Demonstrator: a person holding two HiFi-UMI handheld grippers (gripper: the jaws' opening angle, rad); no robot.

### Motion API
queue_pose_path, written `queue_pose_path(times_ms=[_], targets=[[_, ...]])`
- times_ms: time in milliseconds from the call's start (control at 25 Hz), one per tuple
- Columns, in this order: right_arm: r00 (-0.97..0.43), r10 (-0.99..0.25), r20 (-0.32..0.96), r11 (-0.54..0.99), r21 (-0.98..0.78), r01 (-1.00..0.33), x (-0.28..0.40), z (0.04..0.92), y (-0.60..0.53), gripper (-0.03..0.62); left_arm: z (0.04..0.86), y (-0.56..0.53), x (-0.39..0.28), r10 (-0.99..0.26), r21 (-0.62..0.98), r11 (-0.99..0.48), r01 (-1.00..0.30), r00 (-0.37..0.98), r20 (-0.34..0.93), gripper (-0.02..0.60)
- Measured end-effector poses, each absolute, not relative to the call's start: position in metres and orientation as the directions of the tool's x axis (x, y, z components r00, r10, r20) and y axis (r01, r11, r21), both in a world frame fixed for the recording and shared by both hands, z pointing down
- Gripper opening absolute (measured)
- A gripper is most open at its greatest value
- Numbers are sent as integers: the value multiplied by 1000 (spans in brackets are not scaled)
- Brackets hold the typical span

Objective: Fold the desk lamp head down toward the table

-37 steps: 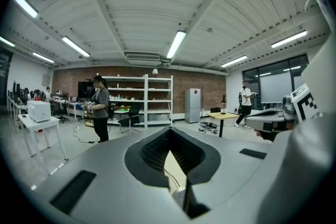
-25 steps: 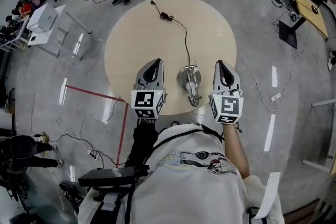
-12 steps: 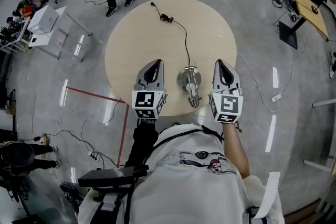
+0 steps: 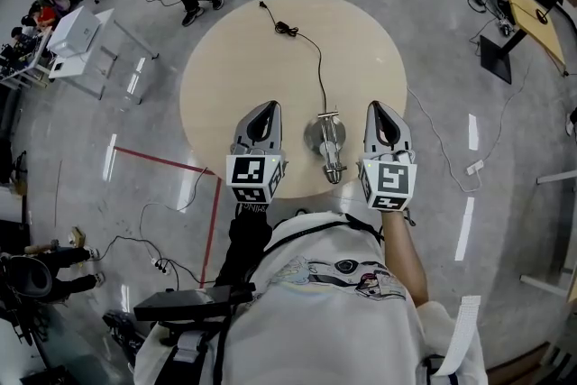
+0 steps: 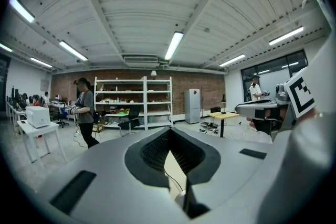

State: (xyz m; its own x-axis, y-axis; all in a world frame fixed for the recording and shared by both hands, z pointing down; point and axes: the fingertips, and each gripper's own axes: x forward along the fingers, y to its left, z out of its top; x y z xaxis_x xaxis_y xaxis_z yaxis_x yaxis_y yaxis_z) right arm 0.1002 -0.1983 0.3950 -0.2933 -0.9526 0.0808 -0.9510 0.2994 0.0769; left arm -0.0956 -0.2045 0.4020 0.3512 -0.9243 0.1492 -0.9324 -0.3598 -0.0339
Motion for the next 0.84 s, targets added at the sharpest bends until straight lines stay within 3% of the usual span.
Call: queue_pose_path(times_ms=[840], targets=[[-292, -950, 109, 301, 75, -951, 98, 406, -200, 3, 410, -207, -103, -926, -17, -346, -938, 339, 164, 2]])
